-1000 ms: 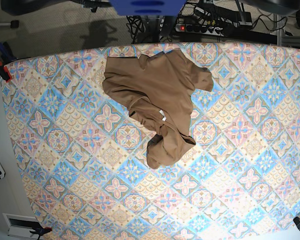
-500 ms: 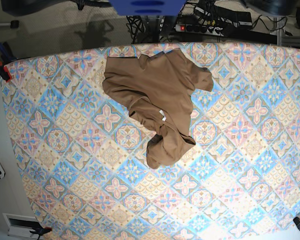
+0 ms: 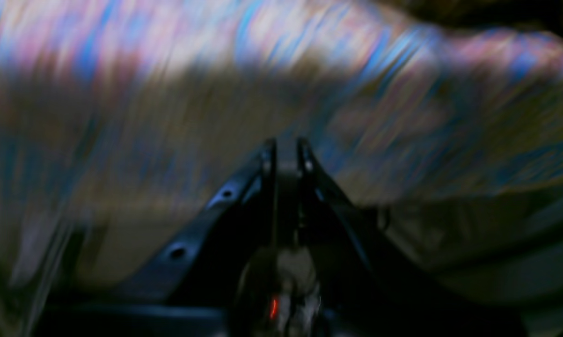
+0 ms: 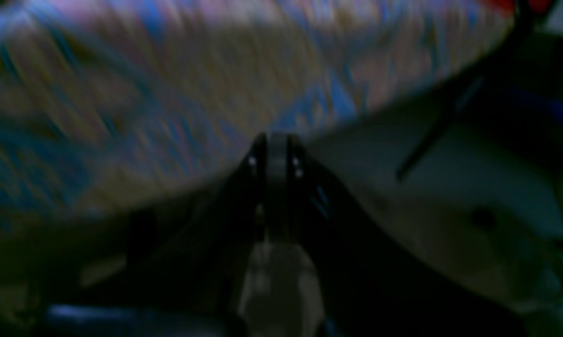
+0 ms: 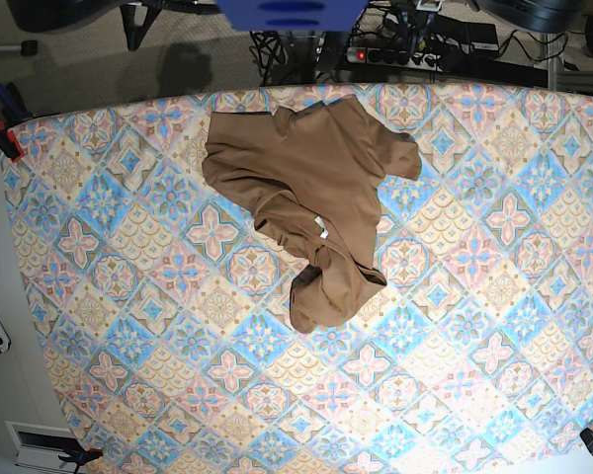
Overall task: Layout the t-shirt on the table in an organized manner, then fold the t-shirt properly
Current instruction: 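Lower both grippers onto the brown t-shirt and grasp its edges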
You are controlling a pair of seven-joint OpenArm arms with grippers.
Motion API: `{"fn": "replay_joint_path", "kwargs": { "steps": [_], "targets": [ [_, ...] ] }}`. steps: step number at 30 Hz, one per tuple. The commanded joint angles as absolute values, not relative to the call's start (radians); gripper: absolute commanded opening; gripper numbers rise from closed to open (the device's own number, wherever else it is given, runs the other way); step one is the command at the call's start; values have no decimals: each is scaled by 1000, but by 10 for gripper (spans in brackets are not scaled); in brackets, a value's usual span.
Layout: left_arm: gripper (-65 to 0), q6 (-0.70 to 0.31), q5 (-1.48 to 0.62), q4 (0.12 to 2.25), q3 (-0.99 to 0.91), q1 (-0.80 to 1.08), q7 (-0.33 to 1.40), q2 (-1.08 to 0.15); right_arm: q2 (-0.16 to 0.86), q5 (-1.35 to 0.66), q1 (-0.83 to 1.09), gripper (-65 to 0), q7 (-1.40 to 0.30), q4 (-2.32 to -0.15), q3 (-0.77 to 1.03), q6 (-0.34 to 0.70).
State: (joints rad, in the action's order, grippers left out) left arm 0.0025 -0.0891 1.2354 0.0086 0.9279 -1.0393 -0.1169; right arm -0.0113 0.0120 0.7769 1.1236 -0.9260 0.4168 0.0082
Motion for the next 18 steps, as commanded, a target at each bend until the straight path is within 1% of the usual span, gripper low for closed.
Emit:
{"fn": "replay_joint_path", "kwargs": {
  "steps": [1, 4, 6, 10, 12, 14, 18],
  "targets": [
    [-650, 1, -70, 1273, 10, 966, -1067, -120, -5, 1, 812, -648, 1152, -969, 421, 7],
    [-650, 1, -33, 1363, 10, 978, -1067, -116, -15, 4, 860, -646, 1147, -1087, 412, 7],
    [-630, 1, -25, 1412, 10, 978, -1067, -113, -19, 5, 881, -646, 1147, -1158, 403, 8],
    [-569, 1, -22, 1506, 7, 977, -1067, -113, -19, 7, 932, -645, 1122, -1287, 369, 8],
    [-548, 1, -21, 1543, 5, 977, -1064, -116, -18, 7, 964, -645, 1046, -1379, 352, 8],
    [-535, 1, -21, 1592, 2, 974, -1021, -119, -16, 7, 998, -645, 931, -1488, 335, 8],
    [-533, 1, -22, 1764, -27, 974, -805, -119, -13, 8, 1026, -645, 719, -1681, 315, 10]
  ]
}}
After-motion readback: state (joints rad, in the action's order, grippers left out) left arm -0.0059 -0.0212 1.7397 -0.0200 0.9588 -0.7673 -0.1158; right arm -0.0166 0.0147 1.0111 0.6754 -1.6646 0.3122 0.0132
